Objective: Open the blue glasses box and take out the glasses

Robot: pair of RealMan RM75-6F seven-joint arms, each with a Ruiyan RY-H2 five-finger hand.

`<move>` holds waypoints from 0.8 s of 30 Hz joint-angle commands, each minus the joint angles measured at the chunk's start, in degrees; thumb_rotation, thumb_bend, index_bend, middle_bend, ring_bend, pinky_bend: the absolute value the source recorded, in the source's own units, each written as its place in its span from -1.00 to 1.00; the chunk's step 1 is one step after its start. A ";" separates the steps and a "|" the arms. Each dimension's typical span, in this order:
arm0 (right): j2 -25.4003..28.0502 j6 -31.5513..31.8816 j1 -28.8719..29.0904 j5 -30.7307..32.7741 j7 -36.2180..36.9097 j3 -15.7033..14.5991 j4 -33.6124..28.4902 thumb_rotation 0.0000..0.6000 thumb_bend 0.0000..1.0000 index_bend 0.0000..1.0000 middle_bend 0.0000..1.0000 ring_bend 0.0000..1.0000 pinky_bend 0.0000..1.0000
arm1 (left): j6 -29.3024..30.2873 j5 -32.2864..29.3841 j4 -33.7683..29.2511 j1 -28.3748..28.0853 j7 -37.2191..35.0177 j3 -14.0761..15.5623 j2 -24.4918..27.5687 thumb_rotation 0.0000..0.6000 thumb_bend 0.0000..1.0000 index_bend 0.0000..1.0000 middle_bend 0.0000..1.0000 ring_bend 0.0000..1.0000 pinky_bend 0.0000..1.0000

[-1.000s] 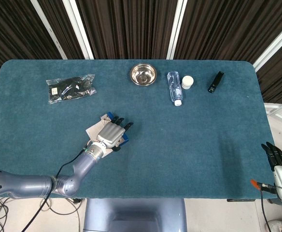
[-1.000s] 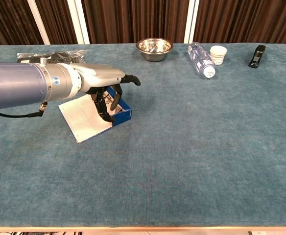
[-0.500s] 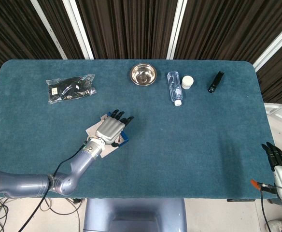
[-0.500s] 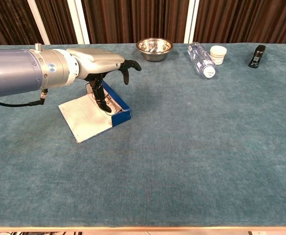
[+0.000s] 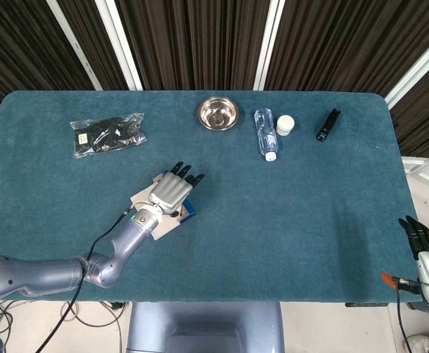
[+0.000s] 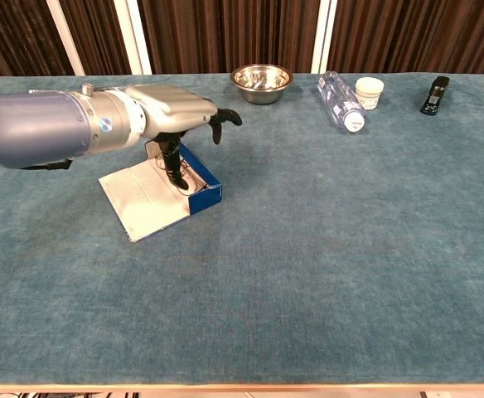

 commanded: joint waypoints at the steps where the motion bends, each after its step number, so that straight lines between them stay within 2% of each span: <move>1: 0.02 -0.06 0.01 0.03 0.07 0.00 0.00 1.00 -0.61 -1.00 -1.00 -1.00 -0.60 | -0.17 0.63 0.95 0.00 -0.67 -0.32 -0.89 1.00 -0.82 -1.00 -0.56 -1.00 -0.96; 9: 0.11 -0.10 -0.02 0.22 0.31 0.07 -0.14 1.00 -0.61 -1.00 -1.00 -1.00 -0.60 | -0.57 1.43 4.05 -0.21 -1.17 -0.81 -3.37 1.00 -0.81 -1.00 -0.56 -1.00 -0.96; 16: 0.13 -0.18 -0.01 0.29 0.34 0.09 -0.14 1.00 -0.61 -1.00 -1.00 -1.00 -0.60 | -0.72 1.62 7.55 -0.86 -1.80 -2.32 -5.90 1.00 -0.60 -1.00 -0.55 -1.00 -0.96; 24: 0.24 -0.28 -0.01 0.25 0.67 0.05 -0.14 1.00 -0.61 -1.00 -1.00 -1.00 -0.60 | -0.69 1.89 10.75 -1.41 -1.90 -3.50 -7.99 1.00 -0.55 -0.99 -0.54 -1.00 -0.96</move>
